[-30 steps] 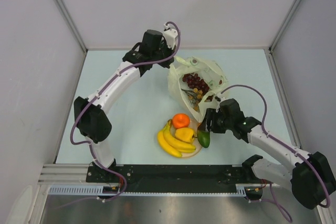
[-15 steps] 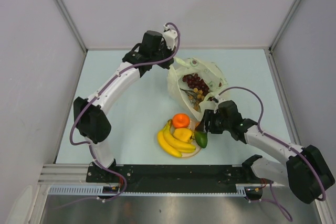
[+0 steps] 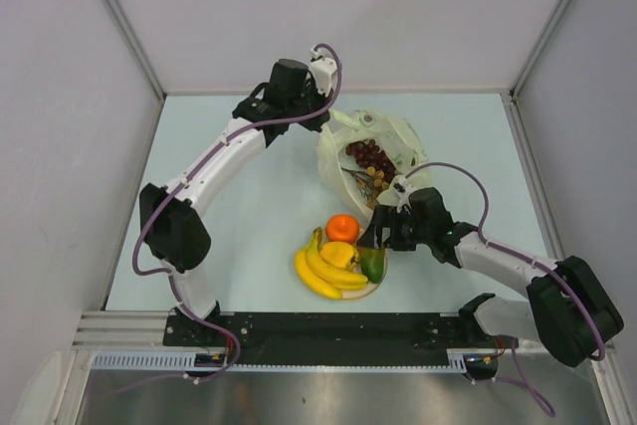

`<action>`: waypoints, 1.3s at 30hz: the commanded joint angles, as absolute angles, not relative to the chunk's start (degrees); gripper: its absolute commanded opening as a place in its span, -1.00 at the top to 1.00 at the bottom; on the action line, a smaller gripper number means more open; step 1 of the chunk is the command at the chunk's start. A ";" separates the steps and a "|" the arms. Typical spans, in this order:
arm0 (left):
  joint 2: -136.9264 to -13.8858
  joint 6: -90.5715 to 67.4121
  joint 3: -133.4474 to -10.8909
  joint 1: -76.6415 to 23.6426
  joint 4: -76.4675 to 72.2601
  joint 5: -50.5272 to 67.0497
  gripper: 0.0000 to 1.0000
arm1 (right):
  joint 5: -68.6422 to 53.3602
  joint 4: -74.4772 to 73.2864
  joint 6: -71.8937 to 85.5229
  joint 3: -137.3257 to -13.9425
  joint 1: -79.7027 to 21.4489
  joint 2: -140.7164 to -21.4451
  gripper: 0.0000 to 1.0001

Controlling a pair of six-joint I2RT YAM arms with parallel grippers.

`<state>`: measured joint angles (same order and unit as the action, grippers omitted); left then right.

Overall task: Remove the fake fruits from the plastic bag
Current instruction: Place the fake fruit on the plate, then take out the fake fruit from the plastic bag.

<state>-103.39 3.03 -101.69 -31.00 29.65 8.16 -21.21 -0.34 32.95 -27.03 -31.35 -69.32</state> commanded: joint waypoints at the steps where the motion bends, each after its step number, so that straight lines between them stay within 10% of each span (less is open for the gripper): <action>1: -100.46 2.46 -101.16 -31.11 28.04 9.32 0.99 | -24.51 -1.48 30.86 -28.99 -28.58 -67.07 -1.00; 12: -97.30 0.71 -99.41 -31.20 27.77 11.51 0.99 | -31.46 -28.38 -2.18 -47.88 -27.77 -51.16 -0.99; 22: -93.16 -3.33 -97.12 -31.11 27.33 14.85 0.99 | -13.63 -14.00 0.53 -62.66 -27.95 -66.67 -0.99; 31: -91.14 -7.29 -94.83 -30.23 27.07 16.44 0.99 | -12.30 -2.29 -11.59 -63.02 -27.51 -81.37 0.07; 39: -90.53 -6.77 -93.60 -30.32 25.49 16.44 0.99 | -13.45 -2.90 -18.54 -63.02 -28.82 -89.99 0.06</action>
